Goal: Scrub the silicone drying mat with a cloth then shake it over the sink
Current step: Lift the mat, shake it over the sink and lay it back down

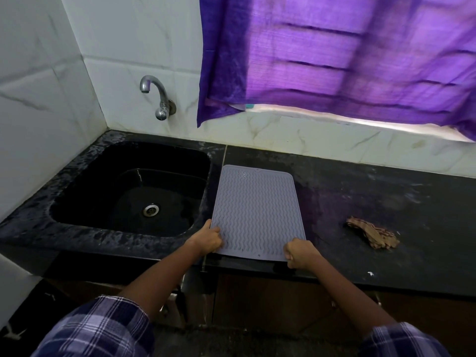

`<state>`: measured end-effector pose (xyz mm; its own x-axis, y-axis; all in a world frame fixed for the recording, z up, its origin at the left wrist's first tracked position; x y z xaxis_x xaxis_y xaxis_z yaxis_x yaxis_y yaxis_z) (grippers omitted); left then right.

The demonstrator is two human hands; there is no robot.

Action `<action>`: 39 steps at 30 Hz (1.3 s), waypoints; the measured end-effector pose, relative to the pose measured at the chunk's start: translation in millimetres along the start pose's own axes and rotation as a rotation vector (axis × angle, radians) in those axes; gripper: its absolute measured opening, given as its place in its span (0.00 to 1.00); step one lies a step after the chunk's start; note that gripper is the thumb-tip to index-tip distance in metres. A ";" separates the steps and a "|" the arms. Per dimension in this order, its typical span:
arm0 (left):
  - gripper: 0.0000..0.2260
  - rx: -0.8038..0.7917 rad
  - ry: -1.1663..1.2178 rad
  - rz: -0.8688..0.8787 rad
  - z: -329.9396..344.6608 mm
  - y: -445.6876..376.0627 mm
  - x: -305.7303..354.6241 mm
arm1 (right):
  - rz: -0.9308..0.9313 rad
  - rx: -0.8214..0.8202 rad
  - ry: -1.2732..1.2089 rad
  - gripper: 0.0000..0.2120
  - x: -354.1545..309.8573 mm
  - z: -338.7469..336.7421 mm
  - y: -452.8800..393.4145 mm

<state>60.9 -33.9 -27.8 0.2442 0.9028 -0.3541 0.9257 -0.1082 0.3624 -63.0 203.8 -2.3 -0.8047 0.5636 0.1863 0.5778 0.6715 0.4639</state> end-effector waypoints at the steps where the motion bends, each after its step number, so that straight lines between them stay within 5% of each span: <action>1: 0.14 0.006 -0.003 -0.001 0.2 0.7 -0.3 | -0.001 -0.004 0.005 0.04 -1.1 0.6 -0.5; 6: 0.15 0.022 -0.019 -0.002 2.4 3.9 -0.7 | -0.004 -0.022 0.025 0.04 -5.8 2.5 -0.9; 10: 0.15 0.011 -0.023 -0.013 0.8 5.5 1.9 | 0.001 -0.036 0.030 0.15 -5.4 1.3 -1.6; 15: 0.15 -0.006 -0.004 -0.029 -0.9 5.7 3.5 | 0.001 -0.045 0.009 0.05 -2.3 -2.4 -2.2; 21: 0.15 -0.009 -0.003 -0.036 1.3 6.0 4.5 | -0.003 -0.019 0.027 0.14 -3.1 -1.4 -1.3; 27: 0.16 -0.017 0.022 -0.039 -1.9 7.2 6.8 | -0.013 -0.027 0.031 0.05 -2.5 -1.7 0.6; 34: 0.15 -0.015 0.029 -0.049 -5.8 9.5 8.7 | 0.005 -0.028 0.035 0.10 -1.9 -2.1 3.4; 39: 0.15 -0.009 0.033 -0.050 -5.8 9.9 9.5 | -0.014 -0.021 0.043 0.03 -3.7 -1.9 4.3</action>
<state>70.7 -24.0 -22.5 0.1876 0.9202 -0.3437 0.9340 -0.0589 0.3524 -57.8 203.8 0.6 -0.8178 0.5330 0.2168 0.5641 0.6683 0.4850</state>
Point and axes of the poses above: each hand's wrist, its own y-axis away from the middle knuckle, its own z-axis out of the palm, x = y × z, the point moved 2 cm from there along -y, towards the middle knuckle, and after that the axes turned 5 degrees about y, right-handed, at the moved point
